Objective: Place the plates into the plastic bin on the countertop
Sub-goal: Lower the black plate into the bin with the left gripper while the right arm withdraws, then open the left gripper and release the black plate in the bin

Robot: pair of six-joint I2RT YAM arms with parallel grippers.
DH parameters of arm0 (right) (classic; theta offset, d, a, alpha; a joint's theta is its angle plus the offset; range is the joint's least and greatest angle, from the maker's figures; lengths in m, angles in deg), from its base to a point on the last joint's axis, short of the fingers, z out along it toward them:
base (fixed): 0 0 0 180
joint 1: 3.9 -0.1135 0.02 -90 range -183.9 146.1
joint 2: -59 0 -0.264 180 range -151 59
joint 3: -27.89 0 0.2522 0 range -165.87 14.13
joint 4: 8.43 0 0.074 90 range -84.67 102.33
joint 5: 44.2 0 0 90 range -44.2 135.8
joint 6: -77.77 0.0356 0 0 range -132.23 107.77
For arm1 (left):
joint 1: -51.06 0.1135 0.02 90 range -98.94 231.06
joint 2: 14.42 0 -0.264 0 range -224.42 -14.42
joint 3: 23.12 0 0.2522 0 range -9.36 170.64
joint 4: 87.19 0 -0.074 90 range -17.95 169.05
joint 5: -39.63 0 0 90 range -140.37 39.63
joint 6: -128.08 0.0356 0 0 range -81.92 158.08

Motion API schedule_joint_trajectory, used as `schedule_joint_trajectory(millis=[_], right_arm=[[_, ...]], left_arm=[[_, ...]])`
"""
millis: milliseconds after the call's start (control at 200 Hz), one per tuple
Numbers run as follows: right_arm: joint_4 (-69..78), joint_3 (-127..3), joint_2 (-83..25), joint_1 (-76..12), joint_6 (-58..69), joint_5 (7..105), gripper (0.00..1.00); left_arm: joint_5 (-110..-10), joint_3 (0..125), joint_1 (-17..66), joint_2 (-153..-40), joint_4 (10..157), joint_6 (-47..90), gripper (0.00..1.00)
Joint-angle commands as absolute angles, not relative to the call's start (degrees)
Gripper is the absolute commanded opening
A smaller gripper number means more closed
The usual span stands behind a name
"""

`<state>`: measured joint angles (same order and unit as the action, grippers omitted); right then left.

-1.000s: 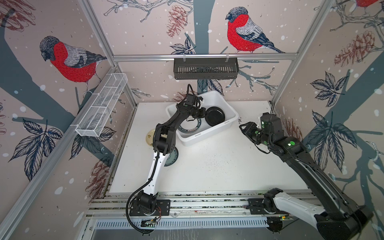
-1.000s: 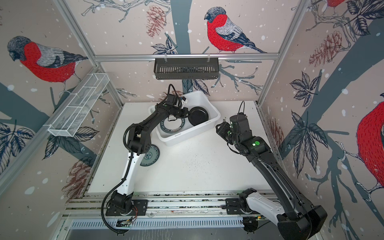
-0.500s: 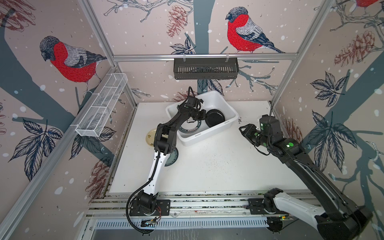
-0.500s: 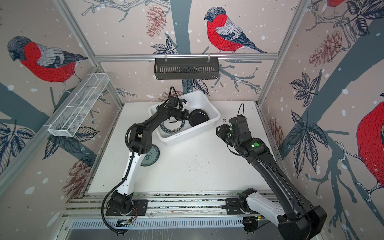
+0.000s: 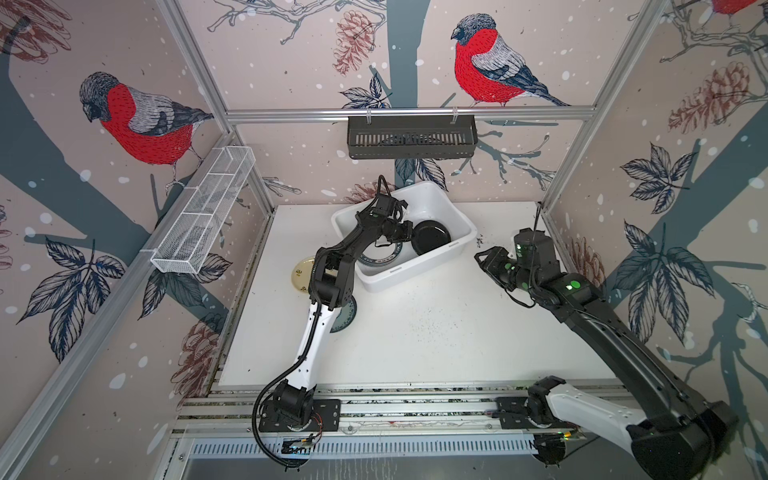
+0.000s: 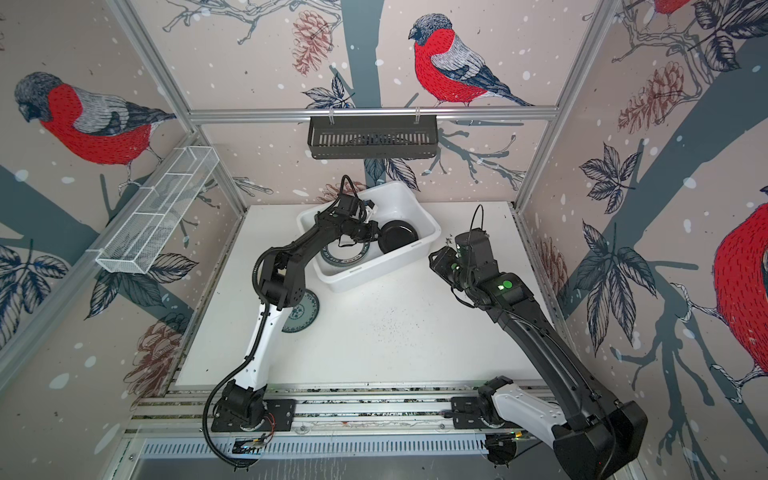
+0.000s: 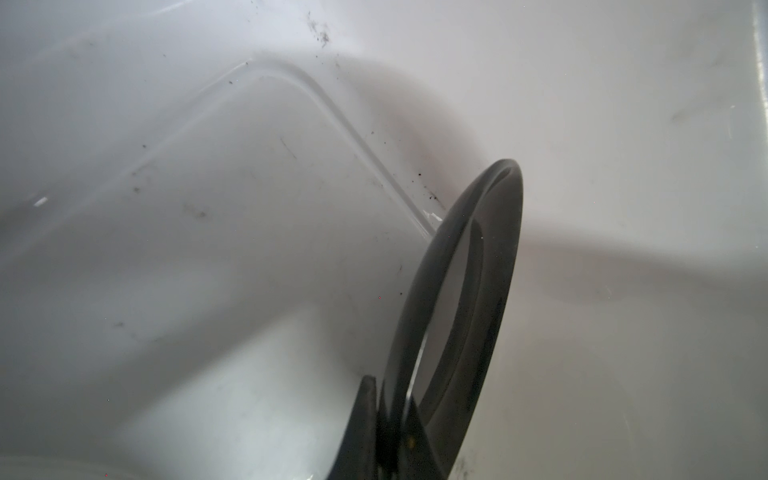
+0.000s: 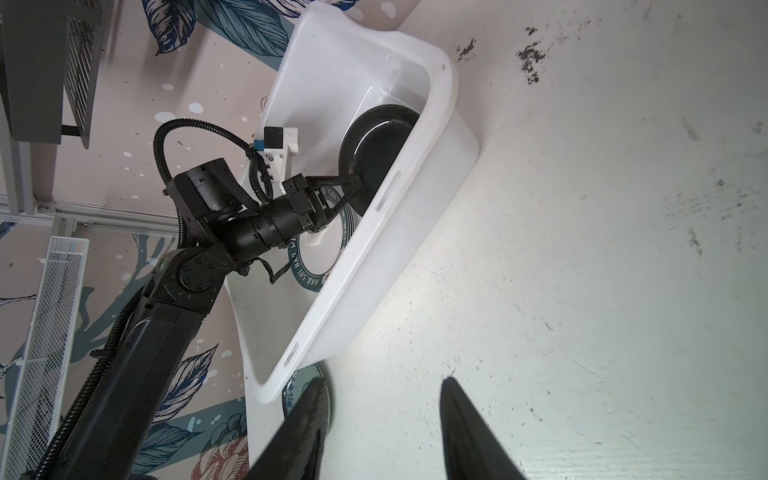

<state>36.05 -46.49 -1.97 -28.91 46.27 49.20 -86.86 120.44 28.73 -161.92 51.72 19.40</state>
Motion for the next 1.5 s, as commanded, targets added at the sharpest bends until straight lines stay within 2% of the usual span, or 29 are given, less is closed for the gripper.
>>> schedule_joint_trajectory(millis=[0,255,1006,1311,1491], right_arm=[[34.1,-46.8,-2.2,-28.9,46.0,49.6,0.46],[33.9,-47.1,-2.7,-28.9,45.8,49.7,0.46],[33.1,-46.7,-2.9,-28.7,45.3,49.9,0.46],[32.4,-46.8,-3.2,-28.4,44.7,50.5,0.46],[32.3,-47.0,-3.3,-28.2,44.3,50.7,0.46]], left_arm=[[-88.4,120.8,28.6,-162.1,54.0,19.1,0.13],[-88.4,121.0,28.6,-162.2,54.2,19.1,0.18],[-88.5,121.1,28.6,-161.0,53.7,19.5,0.45],[-88.0,120.9,28.6,-160.4,53.3,20.1,0.52],[-87.7,120.7,28.6,-160.0,52.8,20.5,0.53]])
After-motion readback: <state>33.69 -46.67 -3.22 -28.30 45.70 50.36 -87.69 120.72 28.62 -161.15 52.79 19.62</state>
